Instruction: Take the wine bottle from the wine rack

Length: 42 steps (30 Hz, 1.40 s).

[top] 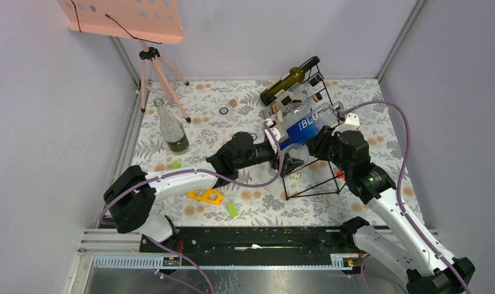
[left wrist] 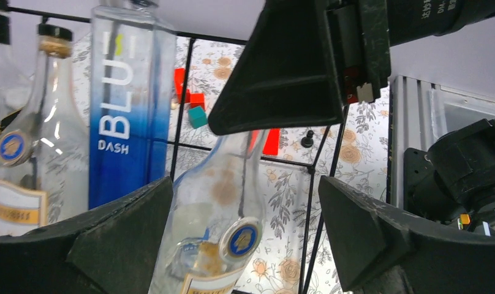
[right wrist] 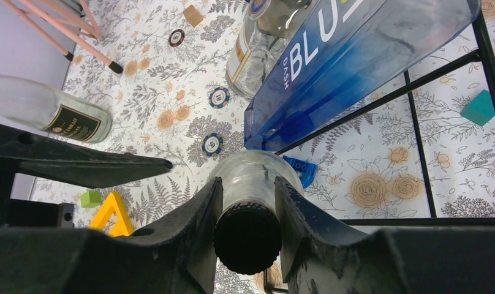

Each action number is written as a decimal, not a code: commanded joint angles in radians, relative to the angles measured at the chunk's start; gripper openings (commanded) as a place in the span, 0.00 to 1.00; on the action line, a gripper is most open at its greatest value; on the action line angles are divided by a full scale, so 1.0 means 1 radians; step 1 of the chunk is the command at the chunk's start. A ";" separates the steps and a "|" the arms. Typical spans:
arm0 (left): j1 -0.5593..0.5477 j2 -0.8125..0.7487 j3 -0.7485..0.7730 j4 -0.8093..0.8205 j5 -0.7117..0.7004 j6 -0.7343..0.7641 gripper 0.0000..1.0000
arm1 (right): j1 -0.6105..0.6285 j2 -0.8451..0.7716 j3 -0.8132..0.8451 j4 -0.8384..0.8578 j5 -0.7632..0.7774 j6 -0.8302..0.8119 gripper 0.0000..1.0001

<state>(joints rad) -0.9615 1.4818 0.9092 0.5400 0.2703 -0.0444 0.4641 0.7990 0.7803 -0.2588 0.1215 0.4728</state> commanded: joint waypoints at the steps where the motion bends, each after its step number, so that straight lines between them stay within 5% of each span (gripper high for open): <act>1: -0.017 0.052 0.092 0.066 0.066 0.033 0.99 | 0.014 -0.016 0.088 0.122 -0.052 -0.001 0.00; 14: -0.023 0.203 0.219 0.015 0.031 0.159 0.92 | 0.016 0.010 0.108 0.108 -0.106 -0.007 0.00; 28: -0.023 0.273 0.287 -0.030 -0.044 0.234 0.52 | 0.016 0.021 0.116 0.082 -0.149 0.011 0.00; 33: -0.024 0.264 0.301 -0.057 -0.031 0.216 0.11 | 0.016 0.011 0.126 0.072 -0.151 0.015 0.00; 35: -0.026 0.254 0.298 -0.065 -0.032 0.198 0.00 | 0.016 0.007 0.140 0.062 -0.147 0.014 0.08; 42: -0.026 0.180 0.230 -0.051 -0.065 0.148 0.00 | 0.016 -0.016 0.197 0.008 -0.081 -0.003 0.55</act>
<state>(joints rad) -0.9989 1.7359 1.1564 0.4412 0.2615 0.1493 0.4644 0.8360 0.8608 -0.3233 0.0593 0.4400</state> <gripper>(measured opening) 0.431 0.491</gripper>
